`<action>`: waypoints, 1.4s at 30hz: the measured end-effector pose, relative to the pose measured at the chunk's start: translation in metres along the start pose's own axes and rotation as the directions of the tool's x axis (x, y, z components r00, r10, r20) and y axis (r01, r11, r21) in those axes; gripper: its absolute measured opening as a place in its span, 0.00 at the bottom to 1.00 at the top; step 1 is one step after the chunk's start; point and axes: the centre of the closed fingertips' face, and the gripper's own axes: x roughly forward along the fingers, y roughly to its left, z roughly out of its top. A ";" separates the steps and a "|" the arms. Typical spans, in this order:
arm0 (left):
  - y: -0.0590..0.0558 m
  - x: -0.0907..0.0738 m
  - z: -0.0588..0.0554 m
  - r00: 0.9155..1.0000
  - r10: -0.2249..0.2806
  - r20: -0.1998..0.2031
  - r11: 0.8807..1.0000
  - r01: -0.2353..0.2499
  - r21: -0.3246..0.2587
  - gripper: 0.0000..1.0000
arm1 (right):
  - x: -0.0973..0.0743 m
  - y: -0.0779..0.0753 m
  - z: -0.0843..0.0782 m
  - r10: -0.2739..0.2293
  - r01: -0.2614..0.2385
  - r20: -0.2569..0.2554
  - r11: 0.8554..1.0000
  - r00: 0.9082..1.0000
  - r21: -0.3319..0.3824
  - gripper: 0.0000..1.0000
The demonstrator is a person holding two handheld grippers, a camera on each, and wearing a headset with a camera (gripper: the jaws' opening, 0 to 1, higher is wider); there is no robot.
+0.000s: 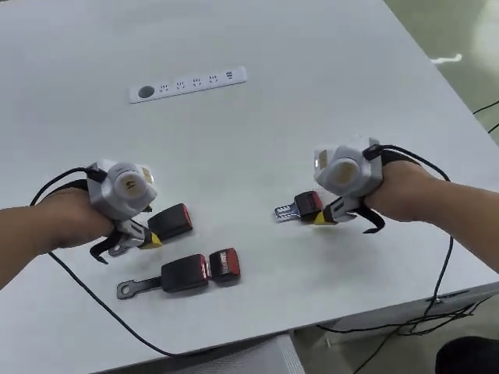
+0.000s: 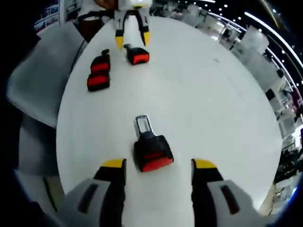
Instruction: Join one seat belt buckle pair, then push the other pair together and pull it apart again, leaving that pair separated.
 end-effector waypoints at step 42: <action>-0.085 -0.127 -0.113 0.871 0.425 0.246 0.814 -0.249 -0.525 1.00 | -0.098 0.084 -0.001 -0.151 0.026 0.331 0.936 0.931 0.352 1.00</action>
